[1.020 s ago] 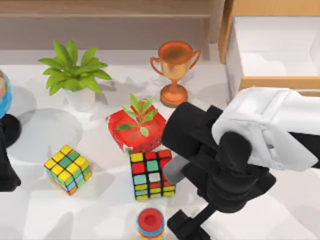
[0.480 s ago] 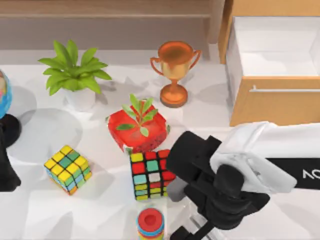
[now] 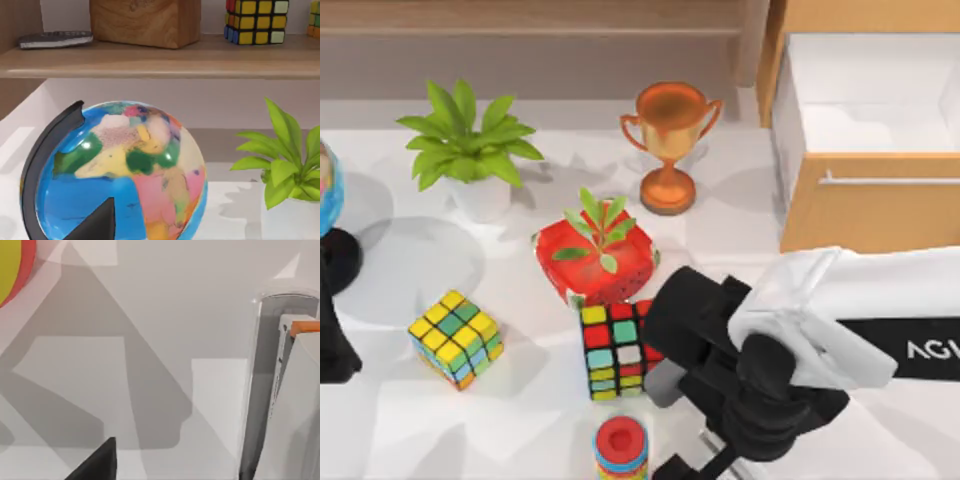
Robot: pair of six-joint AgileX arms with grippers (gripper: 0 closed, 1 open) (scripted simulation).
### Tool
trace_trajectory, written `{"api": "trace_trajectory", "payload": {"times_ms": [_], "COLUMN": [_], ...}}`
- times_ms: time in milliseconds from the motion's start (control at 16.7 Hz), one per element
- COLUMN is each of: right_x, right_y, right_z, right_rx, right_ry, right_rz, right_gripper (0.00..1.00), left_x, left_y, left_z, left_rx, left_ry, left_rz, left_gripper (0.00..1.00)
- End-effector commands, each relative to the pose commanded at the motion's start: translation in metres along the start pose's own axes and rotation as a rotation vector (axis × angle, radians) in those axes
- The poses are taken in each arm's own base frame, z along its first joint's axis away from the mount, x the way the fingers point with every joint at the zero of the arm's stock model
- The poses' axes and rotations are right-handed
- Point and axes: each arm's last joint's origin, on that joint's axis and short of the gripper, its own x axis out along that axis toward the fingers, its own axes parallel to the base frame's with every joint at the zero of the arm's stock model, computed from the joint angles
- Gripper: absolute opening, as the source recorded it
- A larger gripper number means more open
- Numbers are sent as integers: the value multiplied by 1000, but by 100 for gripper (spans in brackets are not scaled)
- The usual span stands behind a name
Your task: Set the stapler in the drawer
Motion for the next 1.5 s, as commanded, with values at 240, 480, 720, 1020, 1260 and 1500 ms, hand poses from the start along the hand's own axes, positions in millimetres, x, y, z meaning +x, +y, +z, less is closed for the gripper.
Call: {"api": "trace_trajectory", "payload": {"times_ms": [240,480,720,1020,1260,1500], "right_x": [0,0,0,0,0,4], "right_y": [0,0,0,0,0,-11], "right_z": [0,0,0,0,0,-5], "right_rx": [0,0,0,0,2,11], "right_ry": [0,0,0,0,-1,27], "right_rz": [0,0,0,0,0,-19], "right_gripper": [62,32,2,0,0,0], "left_x": [0,0,0,0,0,0], "left_y": [0,0,0,0,0,0], "left_z": [0,0,0,0,0,0], "left_rx": [0,0,0,0,0,0], "left_ry": [0,0,0,0,0,0], "left_rz": [0,0,0,0,0,0], "left_gripper": [100,100,100,100,100,100]}}
